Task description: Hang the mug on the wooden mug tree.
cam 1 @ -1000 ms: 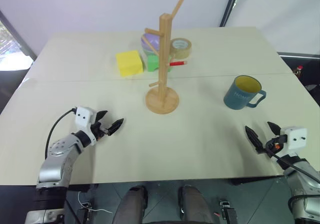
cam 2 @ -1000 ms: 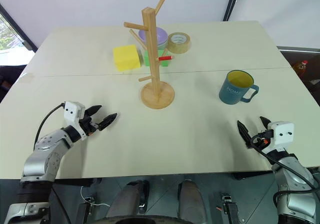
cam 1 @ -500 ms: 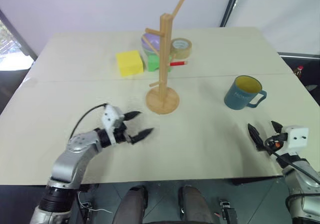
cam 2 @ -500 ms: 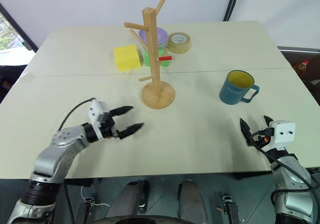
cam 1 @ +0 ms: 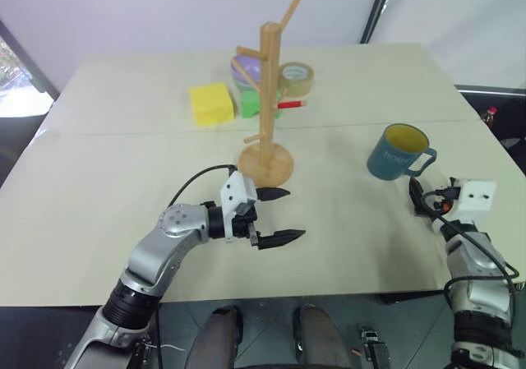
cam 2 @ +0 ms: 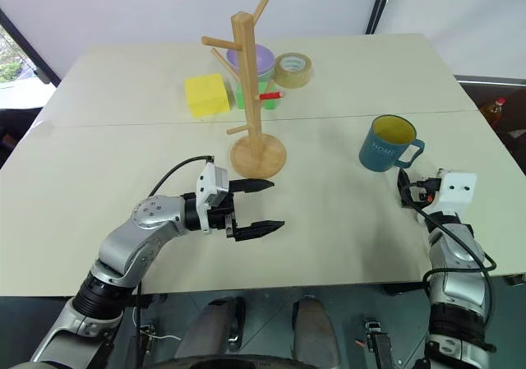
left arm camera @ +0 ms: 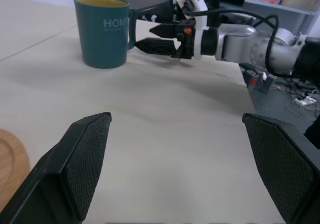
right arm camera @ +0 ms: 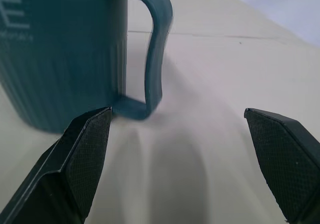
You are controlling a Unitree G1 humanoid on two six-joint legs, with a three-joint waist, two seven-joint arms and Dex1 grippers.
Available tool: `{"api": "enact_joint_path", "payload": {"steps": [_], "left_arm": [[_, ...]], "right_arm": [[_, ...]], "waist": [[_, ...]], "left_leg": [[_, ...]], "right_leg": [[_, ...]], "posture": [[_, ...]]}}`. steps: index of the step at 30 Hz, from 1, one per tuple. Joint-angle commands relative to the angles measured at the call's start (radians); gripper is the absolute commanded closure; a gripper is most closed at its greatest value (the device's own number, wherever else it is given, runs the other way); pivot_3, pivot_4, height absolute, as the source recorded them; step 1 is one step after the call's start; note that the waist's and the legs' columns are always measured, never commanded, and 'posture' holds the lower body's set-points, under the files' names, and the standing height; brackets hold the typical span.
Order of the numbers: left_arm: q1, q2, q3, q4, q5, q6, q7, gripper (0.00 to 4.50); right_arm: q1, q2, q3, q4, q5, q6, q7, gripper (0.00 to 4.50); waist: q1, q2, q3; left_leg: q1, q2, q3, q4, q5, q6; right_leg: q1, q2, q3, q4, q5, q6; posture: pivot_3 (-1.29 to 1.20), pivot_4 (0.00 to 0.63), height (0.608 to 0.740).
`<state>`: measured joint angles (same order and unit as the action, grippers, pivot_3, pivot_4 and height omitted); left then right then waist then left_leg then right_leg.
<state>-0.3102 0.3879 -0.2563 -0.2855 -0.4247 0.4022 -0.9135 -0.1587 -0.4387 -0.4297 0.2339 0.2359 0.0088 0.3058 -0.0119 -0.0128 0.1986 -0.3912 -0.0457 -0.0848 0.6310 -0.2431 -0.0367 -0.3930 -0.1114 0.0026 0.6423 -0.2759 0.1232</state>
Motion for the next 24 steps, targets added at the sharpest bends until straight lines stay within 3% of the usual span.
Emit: {"api": "enact_joint_path", "payload": {"steps": [1, 18, 21, 24], "left_arm": [[-0.018, -0.005, 0.012, -0.025, -0.002, -0.026, -0.001, 0.0], [-0.009, 0.003, 0.018, -0.047, 0.0, -0.021, 0.021, 0.0], [-0.009, 0.006, 0.018, -0.045, 0.0, -0.023, 0.023, 0.0], [-0.009, 0.008, 0.022, -0.045, 0.0, -0.022, 0.026, 0.0]], "right_arm": [[-0.044, -0.025, 0.005, 0.029, -0.013, -0.031, -0.009, 0.12], [-0.192, -0.06, 0.041, 0.212, -0.041, -0.093, -0.007, 0.12], [-0.21, -0.064, 0.05, 0.217, -0.037, -0.092, -0.002, 1.02], [-0.217, -0.063, 0.058, 0.211, -0.027, -0.09, 0.018, 2.6]], "waist": [[0.0, 0.0, 0.0], [-0.002, 0.0, 0.0], [-0.003, 0.0, 0.0], [-0.003, 0.0, 0.0]], "left_leg": [[0.0, 0.0, 0.0, 0.0, 0.0, 0.0], [0.0, 0.0, 0.0, 0.0, 0.0, 0.0], [0.0, 0.0, 0.0, 0.0, 0.0, 0.0], [0.0, 0.0, 0.0, 0.0, 0.0, 0.0]], "right_leg": [[0.0, 0.0, 0.0, 0.0, 0.0, 0.0], [0.0, 0.0, 0.0, 0.0, 0.0, 0.0], [0.0, 0.001, 0.0, 0.0, 0.0, 0.0], [0.0, 0.001, 0.0, 0.001, 0.0, 0.0]], "posture": [[0.0, 0.15, 0.74], [0.0, 0.15, 0.74], [0.0, 0.15, 0.74], [0.0, 0.15, 0.74]]}}
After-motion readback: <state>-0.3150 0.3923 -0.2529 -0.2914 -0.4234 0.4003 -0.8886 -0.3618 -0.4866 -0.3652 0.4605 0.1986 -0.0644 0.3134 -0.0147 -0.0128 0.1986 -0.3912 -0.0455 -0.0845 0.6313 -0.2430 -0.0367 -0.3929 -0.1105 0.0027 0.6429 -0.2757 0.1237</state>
